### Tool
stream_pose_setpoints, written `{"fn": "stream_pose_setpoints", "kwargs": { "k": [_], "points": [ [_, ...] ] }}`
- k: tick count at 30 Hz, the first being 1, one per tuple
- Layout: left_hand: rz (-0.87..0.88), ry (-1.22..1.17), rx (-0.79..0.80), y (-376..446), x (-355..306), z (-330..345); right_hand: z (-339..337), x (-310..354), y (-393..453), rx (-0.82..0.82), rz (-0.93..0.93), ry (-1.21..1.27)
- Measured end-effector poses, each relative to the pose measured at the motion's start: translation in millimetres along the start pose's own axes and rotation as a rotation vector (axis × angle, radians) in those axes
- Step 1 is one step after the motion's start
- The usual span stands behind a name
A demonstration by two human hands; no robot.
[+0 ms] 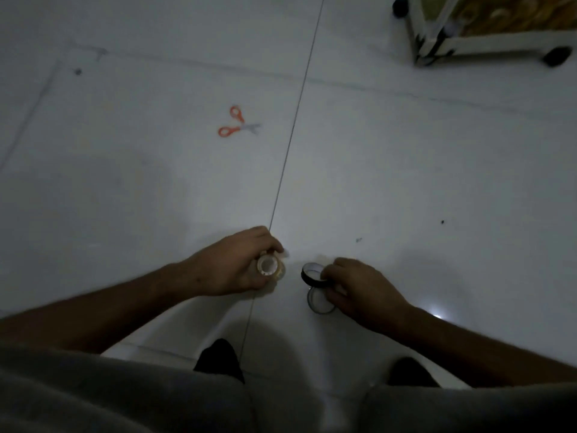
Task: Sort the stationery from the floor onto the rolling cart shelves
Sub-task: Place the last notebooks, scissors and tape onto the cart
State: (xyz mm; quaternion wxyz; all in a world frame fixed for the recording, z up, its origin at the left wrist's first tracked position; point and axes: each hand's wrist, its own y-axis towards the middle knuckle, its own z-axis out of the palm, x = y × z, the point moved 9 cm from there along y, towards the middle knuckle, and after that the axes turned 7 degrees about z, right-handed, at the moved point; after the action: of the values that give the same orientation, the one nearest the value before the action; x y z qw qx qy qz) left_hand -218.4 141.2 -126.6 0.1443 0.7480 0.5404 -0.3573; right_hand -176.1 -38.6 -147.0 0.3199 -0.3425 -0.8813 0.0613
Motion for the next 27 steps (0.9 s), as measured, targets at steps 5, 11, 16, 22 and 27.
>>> {"fn": "stream_pose_setpoints", "kwargs": {
  "k": [5,11,16,22,27],
  "points": [
    [0.017,-0.001,-0.12,51.6,-12.7,-46.0,-91.0,-42.3,41.4,-0.287,0.169,0.146],
    [0.075,-0.012,-0.276,145.6,-44.0,-133.1,-222.4,-75.8,71.7,-0.654,0.325,0.375],
    [0.131,-0.015,-0.41,212.1,-79.2,-207.4,-328.0,-96.2,77.6,-0.903,0.346,0.389],
    [0.194,0.011,-0.479,275.9,-115.4,-268.5,-415.6,-135.3,75.9,-1.083,0.303,0.472],
    [0.193,-0.009,-0.505,323.4,-114.9,-283.7,-428.8,-181.4,90.9,-1.116,0.322,0.519]
  ]
}}
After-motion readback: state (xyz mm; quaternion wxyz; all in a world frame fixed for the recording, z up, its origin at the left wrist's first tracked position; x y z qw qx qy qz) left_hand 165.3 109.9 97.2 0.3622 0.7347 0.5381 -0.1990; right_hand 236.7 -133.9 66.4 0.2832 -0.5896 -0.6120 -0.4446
